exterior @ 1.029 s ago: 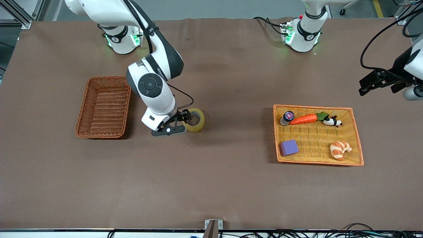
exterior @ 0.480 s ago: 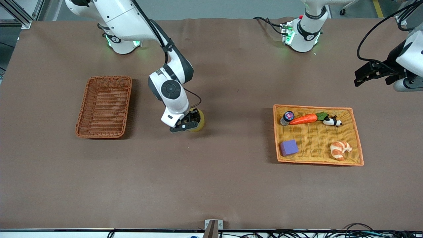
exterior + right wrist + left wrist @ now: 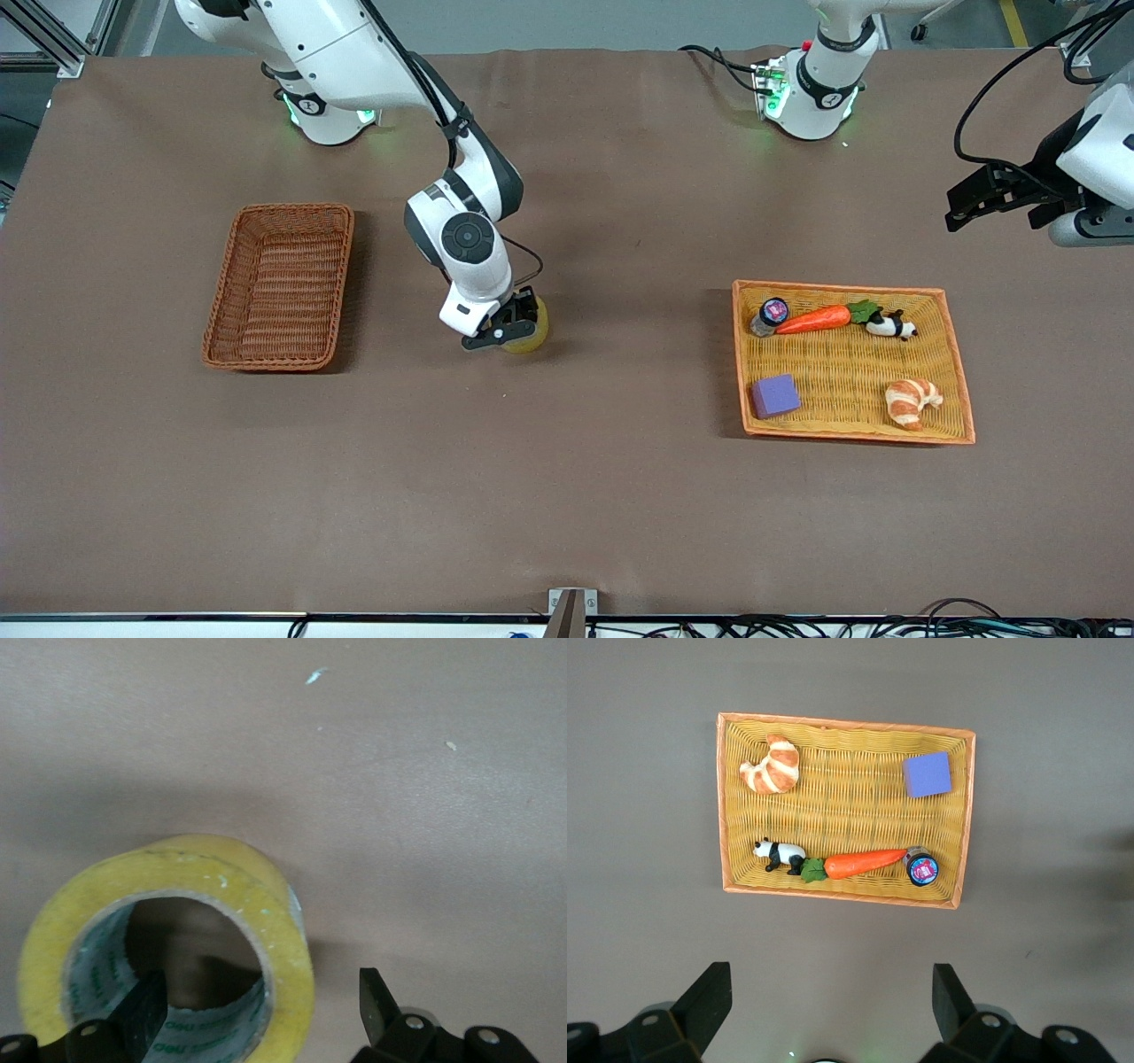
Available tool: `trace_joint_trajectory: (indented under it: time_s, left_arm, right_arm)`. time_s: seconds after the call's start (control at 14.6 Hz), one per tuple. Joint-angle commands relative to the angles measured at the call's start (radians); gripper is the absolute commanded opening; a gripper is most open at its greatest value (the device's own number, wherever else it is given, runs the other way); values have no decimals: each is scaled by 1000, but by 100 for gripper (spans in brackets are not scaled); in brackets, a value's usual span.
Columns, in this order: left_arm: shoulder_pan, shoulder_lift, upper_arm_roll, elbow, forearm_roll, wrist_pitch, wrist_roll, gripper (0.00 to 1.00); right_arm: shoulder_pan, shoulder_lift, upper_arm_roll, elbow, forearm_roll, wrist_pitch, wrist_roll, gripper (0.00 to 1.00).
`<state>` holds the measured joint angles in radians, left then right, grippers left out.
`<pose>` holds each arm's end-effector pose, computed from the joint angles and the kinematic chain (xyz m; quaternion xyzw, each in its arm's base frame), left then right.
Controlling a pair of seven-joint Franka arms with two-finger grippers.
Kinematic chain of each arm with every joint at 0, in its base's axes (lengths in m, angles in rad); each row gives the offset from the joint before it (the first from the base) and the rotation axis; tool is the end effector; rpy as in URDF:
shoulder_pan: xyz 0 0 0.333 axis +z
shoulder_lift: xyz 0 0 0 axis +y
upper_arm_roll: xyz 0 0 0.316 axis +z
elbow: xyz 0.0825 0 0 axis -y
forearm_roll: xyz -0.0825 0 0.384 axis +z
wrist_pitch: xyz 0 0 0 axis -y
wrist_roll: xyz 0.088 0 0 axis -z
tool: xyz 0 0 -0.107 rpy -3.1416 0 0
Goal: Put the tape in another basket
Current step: 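Carry the tape roll with the right gripper and lower it into the basket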
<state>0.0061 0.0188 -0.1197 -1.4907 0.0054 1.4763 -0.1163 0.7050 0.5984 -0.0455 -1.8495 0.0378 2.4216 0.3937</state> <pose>0.5476 -0.0611 0.6435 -0.9999 -0.0016 0.0162 0.0035 0.5050 0.3937 0.1962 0.9924 0.1220 -0.0107 0.0069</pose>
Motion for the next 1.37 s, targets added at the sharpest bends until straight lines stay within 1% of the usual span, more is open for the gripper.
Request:
trace_joint_trajectory:
  time_s: [0.0,0.14,0.21,0.27,0.41,0.55,0.62,0.69,0.89,1.03,1.1,1.3]
  left_arm:
    - [5,-23,6,-23,-19,7,24,100]
    - [5,-22,6,-23,-19,7,26,100]
    - [5,-22,6,-23,-18,7,26,100]
    - [3,-20,6,-22,-18,7,24,100]
    - [3,-19,5,-22,-16,9,26,100]
    - [3,-17,5,-22,-15,9,24,100]
    - [3,-17,5,-22,-15,9,26,100]
    - [3,-16,5,-22,-15,10,26,100]
    - [3,-14,5,-22,-15,10,24,100]
    - [3,-14,5,-22,-15,10,24,100]
    - [3,-14,5,-22,-15,10,26,100]
    - [3,-13,3,-22,-15,10,26,100]
  right_arm:
    - [-1,3,-5,-8,-15,13,4,76]
    - [5,11,-5,-8,-15,14,5,38]
    - [-1,15,-5,-7,-15,11,8,17]
    - [-2,15,-5,-2,-15,-2,60,1]
    - [-10,-2,-5,4,-15,-25,79,0]
    - [-33,-61,-5,48,-13,-157,93,0]
    - [-50,-104,-5,56,-12,-224,94,0]
    - [-80,-174,-5,55,-12,-283,94,0]
    - [-204,-333,-5,44,-13,-427,65,0]
    - [-289,-414,-5,6,-15,-467,-49,0]
    - [-341,-454,-5,-31,-16,-472,-111,0]
    - [-458,-554,-5,-181,-85,-458,-274,0]
